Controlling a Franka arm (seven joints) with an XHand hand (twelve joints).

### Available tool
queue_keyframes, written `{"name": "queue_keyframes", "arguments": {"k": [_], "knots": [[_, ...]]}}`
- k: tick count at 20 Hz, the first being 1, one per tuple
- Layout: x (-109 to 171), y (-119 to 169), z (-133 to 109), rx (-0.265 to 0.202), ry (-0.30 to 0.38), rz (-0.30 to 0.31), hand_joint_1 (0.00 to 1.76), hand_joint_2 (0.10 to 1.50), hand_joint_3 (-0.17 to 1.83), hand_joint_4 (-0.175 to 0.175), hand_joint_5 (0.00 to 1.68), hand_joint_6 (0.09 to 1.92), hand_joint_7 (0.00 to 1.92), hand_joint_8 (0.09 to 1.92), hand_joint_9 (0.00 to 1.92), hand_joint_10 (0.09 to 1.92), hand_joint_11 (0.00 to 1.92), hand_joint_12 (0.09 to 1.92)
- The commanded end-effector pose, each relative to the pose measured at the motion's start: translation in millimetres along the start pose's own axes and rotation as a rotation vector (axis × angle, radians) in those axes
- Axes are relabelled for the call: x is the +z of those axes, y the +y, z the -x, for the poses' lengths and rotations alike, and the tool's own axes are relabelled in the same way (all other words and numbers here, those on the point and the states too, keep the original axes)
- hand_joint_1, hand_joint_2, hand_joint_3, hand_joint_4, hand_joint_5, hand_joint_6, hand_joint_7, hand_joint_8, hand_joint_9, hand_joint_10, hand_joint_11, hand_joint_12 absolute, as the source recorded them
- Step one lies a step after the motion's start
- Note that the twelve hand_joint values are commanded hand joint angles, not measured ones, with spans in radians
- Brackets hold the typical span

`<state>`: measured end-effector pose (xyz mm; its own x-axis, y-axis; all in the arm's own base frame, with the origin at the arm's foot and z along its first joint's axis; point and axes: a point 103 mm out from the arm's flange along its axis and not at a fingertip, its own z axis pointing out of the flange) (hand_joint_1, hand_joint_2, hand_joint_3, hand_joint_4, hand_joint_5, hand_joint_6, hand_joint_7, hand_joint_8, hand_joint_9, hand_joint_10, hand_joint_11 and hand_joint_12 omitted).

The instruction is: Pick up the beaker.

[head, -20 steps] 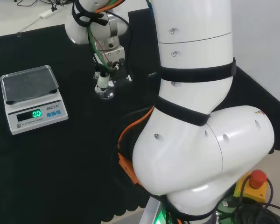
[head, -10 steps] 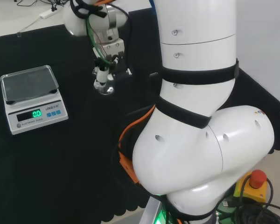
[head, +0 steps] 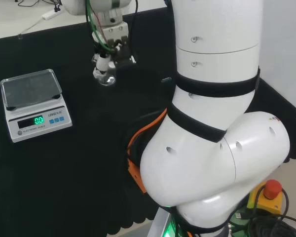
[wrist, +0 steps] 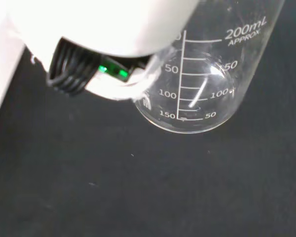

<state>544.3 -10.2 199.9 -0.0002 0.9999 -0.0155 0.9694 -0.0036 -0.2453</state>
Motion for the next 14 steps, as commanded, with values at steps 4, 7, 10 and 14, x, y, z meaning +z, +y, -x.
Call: {"name": "queue_keyframes", "arguments": {"k": [4,7,10,14], "knots": [[-71.6,-17.6,-65.1,-0.076,-0.06,0.041,1.21,0.64,0.7,-0.175,1.24,0.74,0.93,1.07,1.16,0.74,1.19,0.96],[-77.2,-20.0,-96.7,-0.105,-0.078,0.04,1.21,0.64,0.7,-0.175,1.24,0.74,0.93,1.07,1.17,0.74,1.2,0.95],[-77.1,-21.6,-127.7,-0.135,-0.085,0.041,1.21,0.64,0.7,-0.175,1.23,0.74,0.93,1.07,1.17,0.74,1.2,0.95],[-67.0,-21.1,-165.3,-0.173,-0.081,0.034,1.21,0.64,0.7,-0.175,1.23,0.74,0.94,1.07,1.17,0.74,1.21,0.94]]}}
